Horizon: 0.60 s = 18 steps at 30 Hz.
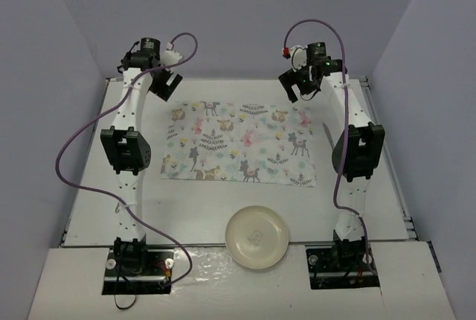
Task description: Set the dinner table for one person
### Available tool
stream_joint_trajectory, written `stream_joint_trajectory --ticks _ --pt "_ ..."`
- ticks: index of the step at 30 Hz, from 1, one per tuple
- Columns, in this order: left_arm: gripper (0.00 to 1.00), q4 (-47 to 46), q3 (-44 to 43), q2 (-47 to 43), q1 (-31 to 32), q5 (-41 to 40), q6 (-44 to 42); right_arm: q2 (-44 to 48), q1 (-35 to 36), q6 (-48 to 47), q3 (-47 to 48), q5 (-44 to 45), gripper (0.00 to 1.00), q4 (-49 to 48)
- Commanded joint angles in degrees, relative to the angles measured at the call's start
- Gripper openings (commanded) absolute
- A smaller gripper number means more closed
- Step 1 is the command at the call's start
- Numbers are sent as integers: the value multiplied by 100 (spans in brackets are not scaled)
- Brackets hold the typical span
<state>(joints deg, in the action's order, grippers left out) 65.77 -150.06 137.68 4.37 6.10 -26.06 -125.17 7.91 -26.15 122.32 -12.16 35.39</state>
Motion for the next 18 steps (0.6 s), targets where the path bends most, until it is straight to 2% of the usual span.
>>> stream_joint_trajectory --ticks 1,4,8,9,11,14,17,18 --pt "81 -1057 -51 -1151 -95 -399 405 746 -115 31 131 811 100 -469" --pt "81 -1137 490 -1593 -136 1 533 1217 -121 152 -290 963 100 -535" --pt "72 -930 1069 -2092 -93 588 564 1694 -108 303 -1450 824 97 -467" --pt "60 -620 1186 -2189 -35 815 448 1817 -89 167 -1967 668 89 -318" --pt "49 -351 1293 -2270 19 1098 280 1942 -88 120 -2200 128 83 187" --pt "33 92 1834 -2514 128 1434 42 2253 -87 -83 -2694 -568 64 668" --pt "20 615 2418 -2514 402 1562 -306 2549 -73 -133 -3156 -930 34 724" --pt "9 752 2560 -2478 477 1574 -390 2629 -71 -105 -3307 -994 28 728"
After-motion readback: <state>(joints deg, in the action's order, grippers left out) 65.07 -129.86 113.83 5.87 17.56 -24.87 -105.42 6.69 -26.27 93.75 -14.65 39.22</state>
